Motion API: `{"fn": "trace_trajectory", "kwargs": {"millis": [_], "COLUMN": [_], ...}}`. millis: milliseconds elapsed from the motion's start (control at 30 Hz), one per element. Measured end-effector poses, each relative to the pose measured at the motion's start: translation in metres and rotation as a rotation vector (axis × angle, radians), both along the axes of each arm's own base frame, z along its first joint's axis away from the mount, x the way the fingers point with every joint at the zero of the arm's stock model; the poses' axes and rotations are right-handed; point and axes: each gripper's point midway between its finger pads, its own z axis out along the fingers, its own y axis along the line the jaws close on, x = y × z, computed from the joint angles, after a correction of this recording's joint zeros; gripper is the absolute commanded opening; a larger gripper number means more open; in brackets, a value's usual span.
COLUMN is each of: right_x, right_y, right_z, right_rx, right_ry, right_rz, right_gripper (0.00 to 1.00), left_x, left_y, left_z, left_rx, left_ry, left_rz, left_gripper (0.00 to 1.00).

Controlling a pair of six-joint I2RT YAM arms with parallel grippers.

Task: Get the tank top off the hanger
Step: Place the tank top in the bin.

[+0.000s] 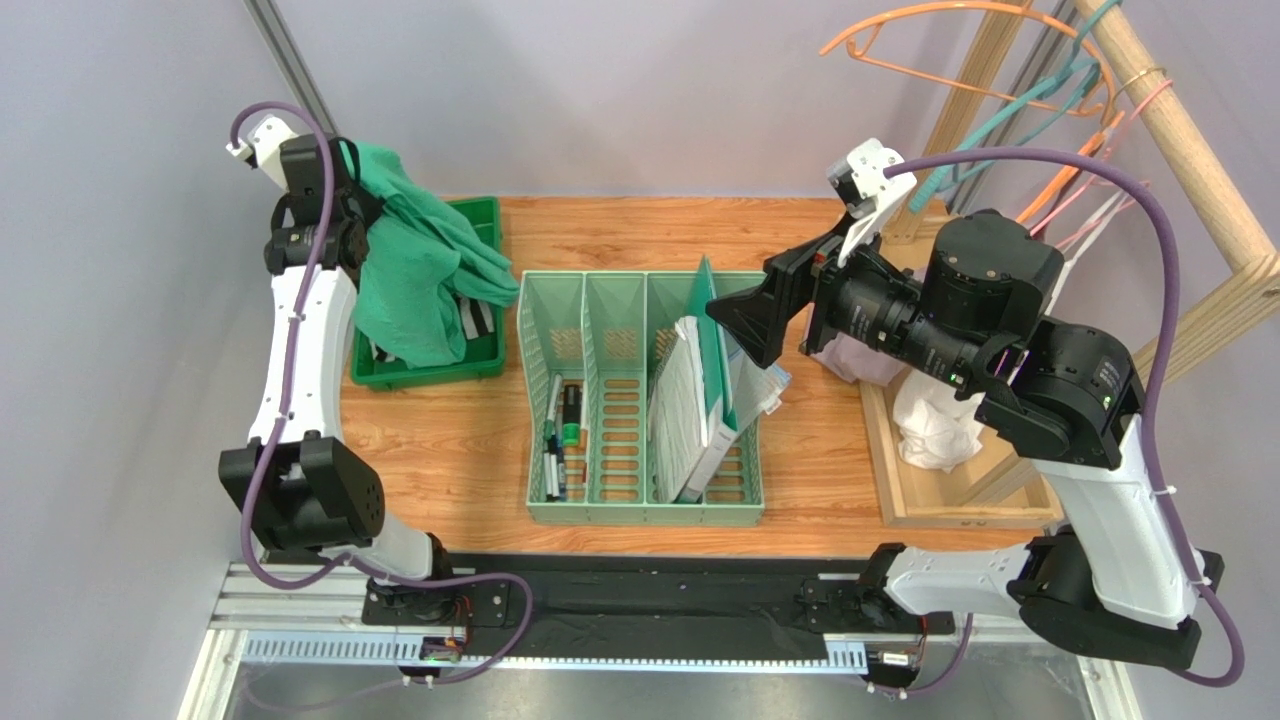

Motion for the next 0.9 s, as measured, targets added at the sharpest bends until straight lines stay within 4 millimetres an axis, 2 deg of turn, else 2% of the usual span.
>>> {"fn": "trace_trajectory", "kwargs": {"millis": [67,133,433,600,767,900], "right_x": [0.0,-0.001,-0.002,-0.003,-0.003,-0.004], "right_y": [0.001,0.001,0.001,0.001,0.001,0.001], "right_z": [0.0,0.0,0.0,-0.001,-0.002,-0.002], "right_rx": [-0.001,0.001,0.015,0.018,0.026,0.031], "right_ry": [0.001,0.004,0.019,0.032,0.045,0.059], "right_rz": [0.004,0.006,0.003,0.001,-0.002,-0.004], "right_gripper": [0.88,0.88,0.88,0.88,0.88,0.88], "left_x": [0.001,0.006,0.001,0.002,0.016,0.043], "left_y": [-0.001,-0.003,-0.012,-0.012,-0.029,-0.055], "left_z": [0.003,-0.003,-0.071,-0.093,-0.129,-0.154], "left_rx": [0.004,-0.001,0.054,0.108,0.06,-0.052], "left_ry": [-0.022,-0.031,0.117,0.187,0.261,0.333], "left_rz": [-0.006,-0.024,-0.099,-0.146,-0.258,-0.404], "left_gripper": [0.0,0.0,0.0,0.0,0.0,0.04]}}
